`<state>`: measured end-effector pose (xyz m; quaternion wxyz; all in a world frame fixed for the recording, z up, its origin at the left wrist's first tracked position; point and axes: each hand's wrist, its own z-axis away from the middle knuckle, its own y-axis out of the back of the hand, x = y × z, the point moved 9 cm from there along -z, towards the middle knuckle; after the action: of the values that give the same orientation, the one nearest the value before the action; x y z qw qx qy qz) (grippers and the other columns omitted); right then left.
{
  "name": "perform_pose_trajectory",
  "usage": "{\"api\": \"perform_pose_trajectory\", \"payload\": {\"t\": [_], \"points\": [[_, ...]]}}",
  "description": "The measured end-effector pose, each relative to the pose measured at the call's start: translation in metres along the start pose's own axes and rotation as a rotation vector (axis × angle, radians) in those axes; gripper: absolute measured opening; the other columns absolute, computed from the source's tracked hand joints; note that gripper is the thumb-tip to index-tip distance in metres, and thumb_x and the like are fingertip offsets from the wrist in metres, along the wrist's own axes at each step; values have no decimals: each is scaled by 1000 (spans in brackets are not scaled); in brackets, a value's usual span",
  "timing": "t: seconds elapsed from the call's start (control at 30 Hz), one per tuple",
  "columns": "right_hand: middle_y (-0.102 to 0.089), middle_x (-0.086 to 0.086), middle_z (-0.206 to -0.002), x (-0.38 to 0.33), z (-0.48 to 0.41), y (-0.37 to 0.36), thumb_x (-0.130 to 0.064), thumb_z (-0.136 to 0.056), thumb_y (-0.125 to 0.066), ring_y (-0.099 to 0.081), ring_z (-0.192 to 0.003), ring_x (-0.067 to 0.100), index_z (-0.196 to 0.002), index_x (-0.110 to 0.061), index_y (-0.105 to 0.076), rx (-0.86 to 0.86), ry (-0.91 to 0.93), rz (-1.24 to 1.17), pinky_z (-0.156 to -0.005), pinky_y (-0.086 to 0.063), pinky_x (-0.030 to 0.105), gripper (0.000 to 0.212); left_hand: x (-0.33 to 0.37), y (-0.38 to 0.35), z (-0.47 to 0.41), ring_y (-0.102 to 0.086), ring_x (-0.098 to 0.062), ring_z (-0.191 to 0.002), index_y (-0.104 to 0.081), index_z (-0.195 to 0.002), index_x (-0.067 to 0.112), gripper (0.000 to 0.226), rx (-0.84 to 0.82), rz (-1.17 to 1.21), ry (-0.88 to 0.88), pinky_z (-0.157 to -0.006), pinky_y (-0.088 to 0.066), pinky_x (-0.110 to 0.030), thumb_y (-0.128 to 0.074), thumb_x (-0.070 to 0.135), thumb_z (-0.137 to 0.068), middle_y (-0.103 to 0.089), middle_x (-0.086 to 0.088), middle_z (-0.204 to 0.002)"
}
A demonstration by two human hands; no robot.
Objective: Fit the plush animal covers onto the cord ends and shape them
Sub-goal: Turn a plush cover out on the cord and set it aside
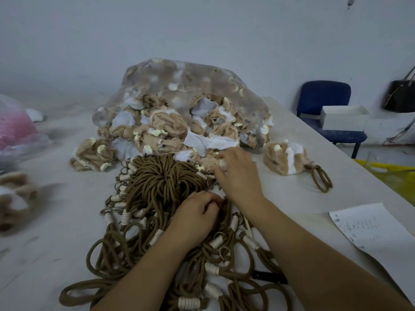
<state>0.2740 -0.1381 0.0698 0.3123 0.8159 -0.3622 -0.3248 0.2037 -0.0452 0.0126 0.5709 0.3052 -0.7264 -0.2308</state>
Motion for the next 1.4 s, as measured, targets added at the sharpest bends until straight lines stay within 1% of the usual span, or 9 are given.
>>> {"api": "perform_pose_trajectory", "payload": {"t": [0.13,0.47,0.6,0.7,0.97,1.07,1.2,1.3,1.4], "points": [[-50,5,-127,12,-4,-41,-25,-93,-48,-39,-118,28,-123,-18,-54,-250,57,275,-90,-33,38,32,0,1,0,-48,-3,-103,-65,-115,25,27,-1,9,7,-74,-33,-2,-43,20,-100,-49,24,-94],[-57,-1,-115,6,-17,26,-29,-94,-54,-43,-115,23,-101,-21,-67,78,-85,-133,-93,-27,31,17,1,2,1,-48,-2,-105,-66,-113,26,27,-5,7,26,-82,-34,-14,-43,20,-100,-57,14,-104],[-60,-4,-113,-20,14,30,-30,-91,-59,-40,-120,22,-99,-22,-69,228,-176,-107,-100,-28,37,15,6,6,3,-51,-8,-95,-64,-99,22,20,24,16,-13,-68,-34,-7,-46,15,-98,-56,16,-88],[-64,-2,-110,-39,20,23,-26,-89,-62,-46,-120,24,-97,-19,-71,237,-53,-78,-100,-28,36,15,7,8,5,-55,-17,-92,-64,-96,12,15,43,44,-21,-68,-38,-21,-49,12,-97,-59,5,-86],[-67,9,-104,8,11,37,-16,-88,-64,-57,-99,33,-97,-8,-70,133,354,58,-88,-41,36,13,-1,4,4,-49,-5,-107,-66,-112,24,25,4,22,25,-91,-43,-23,-44,20,-100,-57,13,-104],[-63,11,-104,16,1,45,-16,-88,-63,-54,-98,30,-97,-7,-71,126,276,-48,-85,-33,27,15,0,7,4,-51,-1,-105,-66,-110,28,24,36,76,10,-85,-42,-15,-45,21,-100,-58,15,-108],[-56,7,-99,-19,-1,37,-16,-89,-58,-52,-95,23,-99,-6,-70,71,209,-328,-84,-40,31,18,0,20,4,-63,0,-100,-67,-110,32,31,173,533,72,-79,-50,-16,-45,50,-97,-70,12,-106],[-59,5,-102,-63,19,31,-17,-91,-60,-55,-94,21,-102,-14,-72,67,336,-357,-80,-45,36,17,-3,11,-2,-65,-20,-113,-60,-127,10,75,69,1306,203,-84,-57,-31,-38,67,-85,-69,-9,-120],[-66,7,-103,-96,37,23,-17,-90,-64,-60,-91,26,-101,-15,-74,21,502,-274,-79,-46,43,15,5,20,1,-60,-23,-120,-68,-117,7,63,-73,1665,149,-101,-49,-33,-40,58,-94,-67,-13,-120]]}}
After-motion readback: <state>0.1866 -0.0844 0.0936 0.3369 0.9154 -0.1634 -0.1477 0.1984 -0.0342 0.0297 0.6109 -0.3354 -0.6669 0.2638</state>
